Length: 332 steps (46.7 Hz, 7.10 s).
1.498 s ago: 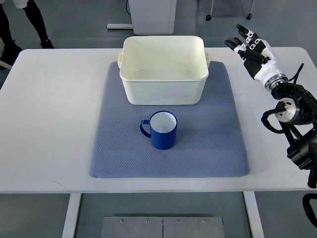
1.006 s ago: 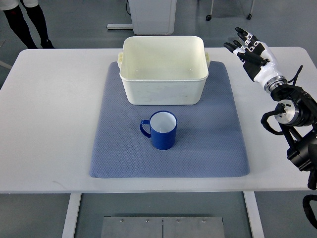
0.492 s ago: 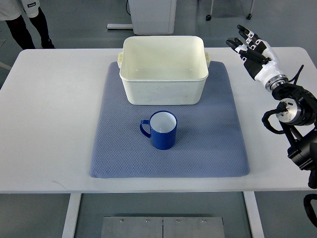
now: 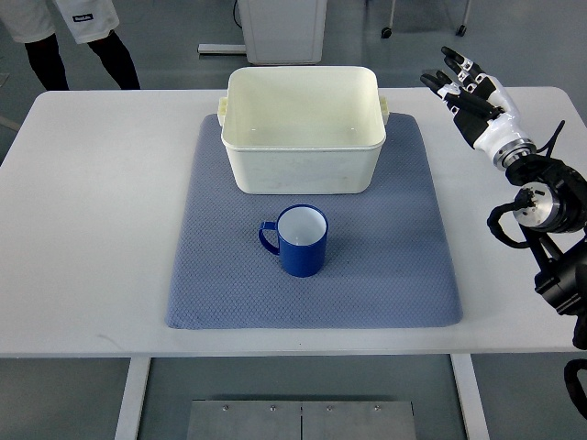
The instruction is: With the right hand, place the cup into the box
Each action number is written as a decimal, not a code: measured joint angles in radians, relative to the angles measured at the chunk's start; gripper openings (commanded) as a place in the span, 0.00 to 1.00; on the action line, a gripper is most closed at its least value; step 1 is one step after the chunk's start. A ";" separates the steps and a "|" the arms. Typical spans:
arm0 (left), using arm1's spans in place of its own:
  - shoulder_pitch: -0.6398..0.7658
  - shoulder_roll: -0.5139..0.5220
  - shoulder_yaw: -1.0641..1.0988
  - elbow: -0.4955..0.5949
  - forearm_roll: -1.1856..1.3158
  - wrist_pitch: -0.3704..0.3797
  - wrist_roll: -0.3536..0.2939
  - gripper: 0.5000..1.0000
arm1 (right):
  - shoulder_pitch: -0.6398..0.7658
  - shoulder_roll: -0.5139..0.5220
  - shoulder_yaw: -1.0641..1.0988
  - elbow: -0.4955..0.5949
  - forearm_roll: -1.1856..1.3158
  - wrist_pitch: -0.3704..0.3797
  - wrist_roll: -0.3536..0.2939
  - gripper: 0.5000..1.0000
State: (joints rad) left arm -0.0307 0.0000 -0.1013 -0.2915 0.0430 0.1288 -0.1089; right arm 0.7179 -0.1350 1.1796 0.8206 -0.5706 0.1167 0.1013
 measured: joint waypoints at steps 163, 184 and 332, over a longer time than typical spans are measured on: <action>0.000 0.000 0.000 0.000 0.000 0.000 0.000 1.00 | -0.011 -0.054 -0.459 0.335 -0.311 0.288 0.056 1.00; 0.000 0.000 0.000 0.000 0.000 0.000 0.000 1.00 | -0.009 -0.055 -0.483 0.277 -0.313 0.287 0.098 1.00; 0.000 0.000 0.000 0.000 0.000 0.000 0.000 1.00 | -0.069 0.022 -0.620 0.077 -0.301 0.183 0.273 0.74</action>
State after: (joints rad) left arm -0.0306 0.0000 -0.1012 -0.2915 0.0430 0.1290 -0.1089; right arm 0.6489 -0.1135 0.5597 0.8978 -0.8712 0.3001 0.3744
